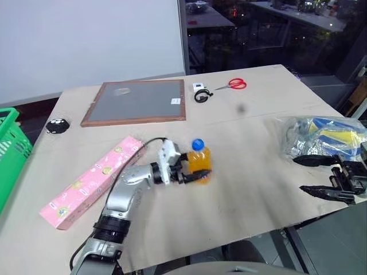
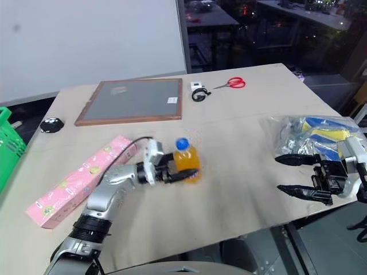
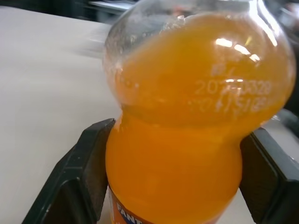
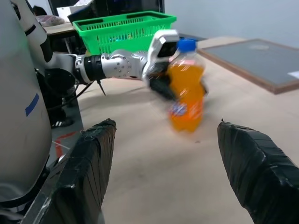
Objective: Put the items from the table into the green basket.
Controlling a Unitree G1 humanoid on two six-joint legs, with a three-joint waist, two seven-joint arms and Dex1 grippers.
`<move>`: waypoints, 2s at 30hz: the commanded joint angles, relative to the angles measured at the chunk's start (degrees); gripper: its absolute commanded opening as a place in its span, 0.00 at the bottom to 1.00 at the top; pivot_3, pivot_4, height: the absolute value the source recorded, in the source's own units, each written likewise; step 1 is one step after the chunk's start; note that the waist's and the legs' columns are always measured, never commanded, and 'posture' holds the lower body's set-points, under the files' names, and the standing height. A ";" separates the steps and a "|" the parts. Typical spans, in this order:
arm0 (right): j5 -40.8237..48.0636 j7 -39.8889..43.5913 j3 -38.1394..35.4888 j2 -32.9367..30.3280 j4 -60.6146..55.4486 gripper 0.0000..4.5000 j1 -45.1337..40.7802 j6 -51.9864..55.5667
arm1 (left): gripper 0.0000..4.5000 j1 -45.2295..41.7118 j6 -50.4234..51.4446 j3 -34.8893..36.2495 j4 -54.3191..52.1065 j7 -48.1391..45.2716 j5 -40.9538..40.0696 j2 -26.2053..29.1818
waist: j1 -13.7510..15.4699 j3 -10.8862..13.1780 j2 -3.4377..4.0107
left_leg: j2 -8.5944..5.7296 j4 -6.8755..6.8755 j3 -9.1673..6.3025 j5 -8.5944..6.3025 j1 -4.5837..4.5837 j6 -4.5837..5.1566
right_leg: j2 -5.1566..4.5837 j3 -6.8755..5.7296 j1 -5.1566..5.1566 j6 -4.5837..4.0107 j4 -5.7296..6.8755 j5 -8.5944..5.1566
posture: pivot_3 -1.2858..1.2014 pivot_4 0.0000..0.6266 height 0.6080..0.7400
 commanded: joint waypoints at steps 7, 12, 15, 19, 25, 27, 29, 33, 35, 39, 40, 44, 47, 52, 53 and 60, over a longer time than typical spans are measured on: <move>1.11 3.33 5.59 7.12 3.97 0.82 -17.92 4.20 | 0.69 -23.31 2.12 17.78 3.82 20.57 1.54 12.72 | 0.79 0.25 -0.41 | -0.04 0.02 -0.10 0.00 -0.07 -0.01 | -0.04 -0.06 -0.07 0.04 0.04 0.08 | 0.52 0.00 1.00; -1.78 0.27 8.67 12.52 8.86 0.82 -28.51 5.74 | 0.69 -27.20 -5.45 17.86 22.51 29.05 16.75 29.02 | 1.37 0.24 -0.32 | -0.03 -0.17 -0.07 -0.03 0.03 0.04 | -0.05 -0.08 -0.22 -0.18 0.17 0.21 | 0.55 0.00 1.00; -4.07 -1.38 10.01 15.28 11.70 0.82 -33.45 6.54 | 0.69 -27.58 -8.41 18.49 32.64 32.52 20.92 36.84 | 2.87 0.29 -0.53 | 0.04 -0.28 -0.27 -0.03 -0.16 0.04 | 0.04 -0.23 -0.47 -0.22 0.27 0.21 | 0.56 0.00 1.00; -5.77 -4.84 11.30 18.79 11.85 0.82 -37.44 8.46 | 0.69 -24.30 -11.20 18.22 40.05 32.84 24.33 43.83 | 5.32 0.22 -0.72 | -0.07 -0.19 -0.42 -0.01 -0.98 -0.01 | -0.20 -0.58 -1.26 -0.25 0.60 0.22 | 0.56 0.00 1.00; -6.89 -8.08 13.31 21.90 9.26 0.82 -40.19 12.44 | 0.69 -18.97 -12.46 20.13 46.22 36.64 25.61 48.54 | 9.57 0.19 -0.75 | -0.23 -0.08 -0.56 0.03 -1.26 -0.09 | -0.55 -1.25 -1.48 -0.28 0.71 0.23 | 0.57 0.00 1.00; -7.26 -8.65 13.89 22.26 8.48 0.82 -40.57 13.64 | 0.69 -17.48 -13.13 20.06 48.20 37.31 26.20 49.33 | 10.48 0.13 -0.85 | -0.23 -0.06 -0.75 0.07 -1.25 -0.15 | -0.53 -1.44 -1.38 -0.34 0.72 0.27 | 0.57 0.00 1.00; -7.12 -9.47 14.64 22.46 6.60 0.82 -40.84 15.36 | 0.69 -15.50 -13.72 20.45 51.64 37.62 26.07 49.28 | 10.91 0.10 -0.89 | -0.18 -0.06 -0.89 0.13 -1.22 -0.25 | -0.44 -1.57 -1.29 -0.44 0.73 0.32 | 0.58 0.00 1.00; -7.29 -10.73 14.57 22.67 4.65 0.82 -40.76 16.86 | 0.69 -14.83 -15.88 20.11 56.81 38.61 25.89 48.77 | 11.32 0.07 -0.94 | -0.15 -0.04 -0.99 0.23 -1.07 -0.39 | -0.36 -1.65 -1.16 -0.49 0.84 0.34 | 0.57 0.00 1.00; -7.43 -11.12 14.43 22.65 3.95 0.82 -40.61 17.10 | 0.69 -15.37 -17.05 19.27 58.74 38.96 26.39 48.48 | 11.31 0.00 -1.05 | -0.13 -0.03 -1.08 0.32 -1.08 -0.52 | -0.33 -1.73 -1.15 -0.52 0.85 0.36 | 0.57 0.00 1.00; -7.43 -11.38 14.21 22.39 3.13 0.82 -40.34 17.51 | 1.00 -16.89 -18.48 18.40 61.22 39.60 26.74 47.86 | 11.27 -0.13 -1.25 | -0.09 -0.03 -1.11 0.37 -1.07 -0.61 | -0.29 -1.76 -1.15 -0.56 0.90 0.38 | 0.56 0.00 1.00; -7.33 -11.42 14.09 22.28 2.87 0.82 -40.30 17.68 | 1.00 -17.35 -18.88 18.16 61.79 39.91 26.94 47.78 | 11.23 -0.15 -1.28 | -0.09 -0.02 -1.11 0.38 -1.06 -0.62 | -0.29 -1.77 -1.15 -0.57 0.90 0.39 | 0.56 0.00 1.00; -7.28 -12.16 13.48 22.29 2.23 0.82 -40.24 17.78 | 1.00 -18.99 -21.73 17.71 62.95 40.48 27.43 47.85 | 11.02 -0.24 -1.31 | -0.09 -0.02 -1.09 0.38 -1.05 -0.62 | -0.31 -1.77 -1.14 -0.57 0.90 0.40 | 0.56 0.00 1.00; -7.52 -12.93 12.94 22.12 1.96 0.82 -39.62 17.47 | 1.00 -18.94 -26.26 18.62 61.79 38.26 26.16 47.77 | 10.86 -0.24 -1.27 | -0.08 -0.04 -1.09 0.38 -1.02 -0.63 | -0.29 -1.77 -1.15 -0.61 0.96 0.40 | 0.56 0.00 1.00; -7.12 -14.50 11.48 21.14 0.83 0.82 -37.44 17.73 | 1.00 -16.22 -22.82 23.80 47.26 19.56 13.00 42.44 | 10.95 -0.25 -1.26 | -0.08 -0.04 -1.09 0.38 -1.03 -0.63 | -0.32 -1.77 -1.14 -0.65 0.96 0.40 | 0.56 0.00 1.00; -7.25 -14.76 11.23 20.93 0.76 0.82 -36.89 17.51 | 1.00 -13.50 -20.18 23.83 41.46 15.32 10.28 40.98 | 11.03 -0.30 -1.18 | -0.08 -0.03 -1.09 0.38 -1.04 -0.63 | -0.32 -1.77 -1.14 -0.65 0.96 0.40 | 0.56 0.00 1.00; -9.13 -15.22 10.93 18.20 -2.14 0.82 -29.54 16.56 | 1.00 9.88 4.72 19.05 0.16 0.14 -4.20 36.44 | 9.37 -0.32 -0.93 | 0.00 -0.05 -0.96 0.36 -1.03 -0.60 | -0.32 -1.66 -1.15 -0.69 0.92 0.39 | 0.55 0.00 1.00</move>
